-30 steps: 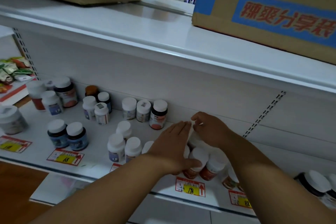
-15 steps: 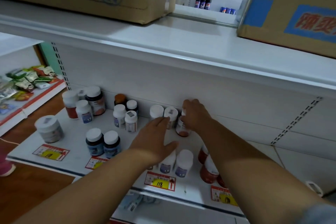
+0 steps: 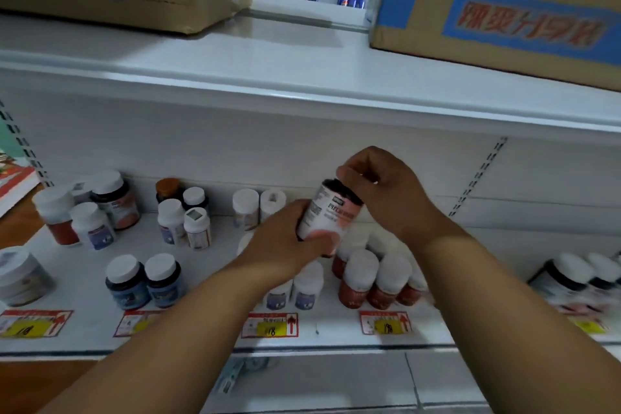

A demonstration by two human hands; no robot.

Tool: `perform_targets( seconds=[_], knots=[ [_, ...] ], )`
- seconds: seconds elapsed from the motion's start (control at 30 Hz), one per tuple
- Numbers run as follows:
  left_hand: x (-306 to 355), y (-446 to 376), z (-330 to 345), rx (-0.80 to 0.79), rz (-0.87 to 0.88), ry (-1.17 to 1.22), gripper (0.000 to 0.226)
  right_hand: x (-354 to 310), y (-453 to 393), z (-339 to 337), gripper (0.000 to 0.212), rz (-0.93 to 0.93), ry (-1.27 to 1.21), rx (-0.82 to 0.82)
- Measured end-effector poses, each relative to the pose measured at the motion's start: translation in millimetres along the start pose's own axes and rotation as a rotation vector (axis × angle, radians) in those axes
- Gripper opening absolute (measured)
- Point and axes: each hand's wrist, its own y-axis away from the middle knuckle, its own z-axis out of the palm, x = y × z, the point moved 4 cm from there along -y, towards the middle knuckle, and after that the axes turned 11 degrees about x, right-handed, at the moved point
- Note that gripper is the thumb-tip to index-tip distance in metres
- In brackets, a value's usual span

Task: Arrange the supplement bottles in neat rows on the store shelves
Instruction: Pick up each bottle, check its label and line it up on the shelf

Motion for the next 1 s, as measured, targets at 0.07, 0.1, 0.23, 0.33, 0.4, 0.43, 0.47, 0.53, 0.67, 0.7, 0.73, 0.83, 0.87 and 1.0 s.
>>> perform_targets(
  seconds=[0.07, 0.1, 0.23, 0.33, 0.4, 0.43, 0.47, 0.53, 0.67, 0.7, 0.73, 0.83, 0.87, 1.0],
  knots=[
    [17.2, 6.9, 24.6, -0.064, 0.006, 0.102, 0.038, 3.8, 9.0, -27.3, 0.023, 0.065, 0.007, 0.030],
    [25.5, 11.2, 37.3, -0.084, 0.008, 0.141, 0.039, 7.1, 14.2, -41.0, 0.026, 0.100, 0.016, 0.036],
    [56.7, 26.6, 84.7, -0.122, 0.010, 0.226, 0.043, 26.5, 41.0, -96.8, 0.032, 0.210, -0.102, 0.103],
    [77.5, 33.9, 130.3, -0.153, 0.007, 0.254, 0.039, 51.2, 59.1, -141.3, 0.022, 0.246, -0.188, 0.157],
    [92.5, 38.3, 168.4, -0.176, 0.012, 0.261, 0.041, 73.0, 67.7, -174.0, 0.013, 0.251, -0.190, 0.174],
    [100.0, 39.8, 188.2, -0.180, 0.024, 0.257, 0.042, 85.0, 71.5, -191.0, 0.009, 0.252, -0.188, 0.181],
    [109.3, 41.1, 208.4, -0.183, 0.045, 0.252, 0.043, 97.9, 74.5, -208.8, 0.008, 0.250, -0.183, 0.186],
    [125.8, 42.9, 250.0, -0.180, 0.070, 0.284, 0.048, 123.9, 77.0, -245.3, 0.011, 0.248, -0.165, 0.189],
    [146.8, 45.9, 322.9, 0.045, 0.138, 0.163, 0.060, 168.5, 63.7, -320.6, 0.018, 0.179, -0.031, 0.243],
    [152.3, 47.4, 335.7, 0.140, 0.194, 0.089, 0.059, 176.8, 57.5, -336.7, 0.018, 0.146, 0.010, 0.268],
    [158.4, 48.5, 347.4, 0.212, 0.268, 0.023, 0.054, 184.3, 50.3, -350.0, 0.017, 0.110, 0.041, 0.285],
    [176.2, 48.2, 381.4, 0.220, 0.497, -0.161, 0.040, 205.2, 27.9, -370.5, 0.020, 0.033, 0.140, 0.242],
    [179.8, 45.2, 391.7, 0.188, 0.545, -0.200, 0.037, 213.1, 20.0, -372.5, 0.022, 0.028, 0.177, 0.211],
    [183.4, 27.7, 424.5, 0.158, 0.716, -0.317, 0.036, 242.7, -5.9, -369.9, 0.027, 0.003, 0.224, 0.093]
  ],
)
